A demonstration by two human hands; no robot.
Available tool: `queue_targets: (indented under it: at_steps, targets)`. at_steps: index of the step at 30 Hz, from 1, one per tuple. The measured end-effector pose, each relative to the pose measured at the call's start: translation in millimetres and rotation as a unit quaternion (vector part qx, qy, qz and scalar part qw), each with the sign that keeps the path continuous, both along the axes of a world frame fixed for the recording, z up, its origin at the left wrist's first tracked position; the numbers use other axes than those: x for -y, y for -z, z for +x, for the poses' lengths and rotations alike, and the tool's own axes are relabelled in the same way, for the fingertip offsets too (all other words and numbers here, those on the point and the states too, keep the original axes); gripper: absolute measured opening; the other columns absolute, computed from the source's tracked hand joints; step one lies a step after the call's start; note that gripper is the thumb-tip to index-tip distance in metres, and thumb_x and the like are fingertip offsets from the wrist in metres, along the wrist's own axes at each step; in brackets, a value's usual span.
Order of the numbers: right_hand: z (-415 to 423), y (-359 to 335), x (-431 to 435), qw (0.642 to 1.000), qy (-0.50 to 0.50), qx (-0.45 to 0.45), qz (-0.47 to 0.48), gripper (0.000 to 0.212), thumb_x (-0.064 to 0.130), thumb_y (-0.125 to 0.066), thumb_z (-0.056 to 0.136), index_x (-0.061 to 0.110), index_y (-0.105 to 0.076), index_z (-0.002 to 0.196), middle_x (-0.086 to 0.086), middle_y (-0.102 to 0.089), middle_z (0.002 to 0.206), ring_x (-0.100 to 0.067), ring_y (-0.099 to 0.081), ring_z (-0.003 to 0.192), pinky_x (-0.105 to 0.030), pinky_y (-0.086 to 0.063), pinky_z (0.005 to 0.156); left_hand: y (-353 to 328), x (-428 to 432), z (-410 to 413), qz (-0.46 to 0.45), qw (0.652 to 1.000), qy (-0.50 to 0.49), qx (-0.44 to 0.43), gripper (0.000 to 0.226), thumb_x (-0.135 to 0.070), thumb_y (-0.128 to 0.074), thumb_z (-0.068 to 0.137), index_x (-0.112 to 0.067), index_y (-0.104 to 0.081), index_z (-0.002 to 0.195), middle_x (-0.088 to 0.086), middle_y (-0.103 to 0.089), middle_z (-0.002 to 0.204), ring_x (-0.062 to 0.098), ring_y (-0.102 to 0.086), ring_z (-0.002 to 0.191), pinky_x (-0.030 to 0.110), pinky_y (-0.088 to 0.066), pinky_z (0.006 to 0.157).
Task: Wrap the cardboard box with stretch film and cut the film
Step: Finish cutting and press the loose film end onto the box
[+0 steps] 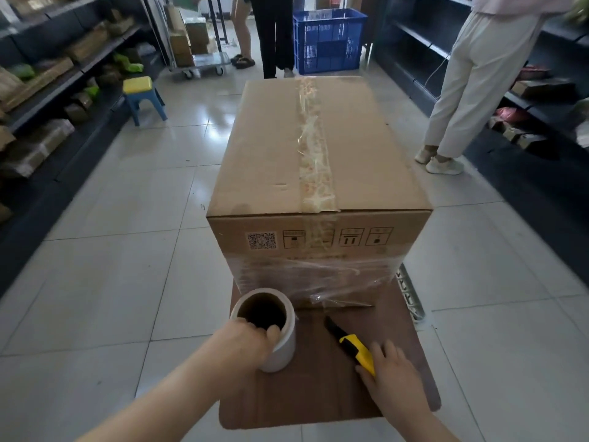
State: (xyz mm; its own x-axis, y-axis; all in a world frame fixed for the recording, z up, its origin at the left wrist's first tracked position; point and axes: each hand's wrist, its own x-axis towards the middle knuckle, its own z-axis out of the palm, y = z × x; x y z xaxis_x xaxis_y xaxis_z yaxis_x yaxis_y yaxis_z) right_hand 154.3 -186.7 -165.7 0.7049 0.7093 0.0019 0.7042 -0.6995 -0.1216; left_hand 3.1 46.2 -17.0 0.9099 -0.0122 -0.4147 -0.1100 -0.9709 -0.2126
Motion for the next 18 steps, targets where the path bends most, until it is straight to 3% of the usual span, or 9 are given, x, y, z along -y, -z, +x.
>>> queue_targets:
  at_steps: [5,10,13,18]
  targets:
    - [1.8,1.7,3.7,1.000,-0.011,0.004,0.008,0.046,0.044,-0.087,0.053,0.019,-0.057,0.077,-0.001,-0.051,0.070,-0.021,-0.055,0.056,-0.030,-0.040,0.038,-3.7,-24.3,-16.0,-0.016,0.999,-0.040,-0.007,0.032,-0.009,-0.044,0.093,-0.009,-0.039,0.124,0.006,-0.065,0.097,0.028,-0.062,0.085,0.031,-0.043,0.073]
    - [1.2,4.8,3.6,1.000,-0.010,0.002,0.019,0.045,0.042,-0.087,0.054,0.016,-0.058,0.075,-0.004,-0.051,0.070,-0.024,-0.055,0.056,-0.032,-0.041,0.038,0.8,-34.9,-32.4,-0.038,0.997,-0.056,0.027,0.023,-0.018,-0.050,0.095,-0.017,-0.044,0.117,-0.001,-0.063,0.096,0.021,-0.059,0.089,0.023,-0.038,0.082]
    - [2.8,5.4,5.6,1.000,-0.004,-0.003,0.027,0.045,0.044,-0.086,0.055,0.017,-0.056,0.075,-0.002,-0.051,0.071,-0.023,-0.055,0.058,-0.031,-0.041,0.039,2.8,-32.3,-32.7,-0.043,0.995,-0.054,0.077,0.027,-0.021,-0.062,0.087,-0.018,-0.051,0.112,-0.004,-0.065,0.094,0.018,-0.062,0.087,0.027,-0.042,0.093]
    - [5.9,9.5,6.6,1.000,0.002,-0.005,0.031,0.047,0.047,-0.085,0.055,0.019,-0.054,0.077,0.000,-0.050,0.072,-0.022,-0.056,0.060,-0.030,-0.041,0.040,-15.6,-16.0,-25.5,-0.089,0.976,-0.118,0.163,0.038,-0.044,-0.071,0.064,-0.023,-0.059,0.094,-0.013,-0.064,0.081,0.011,-0.062,0.072,0.024,-0.052,0.077]
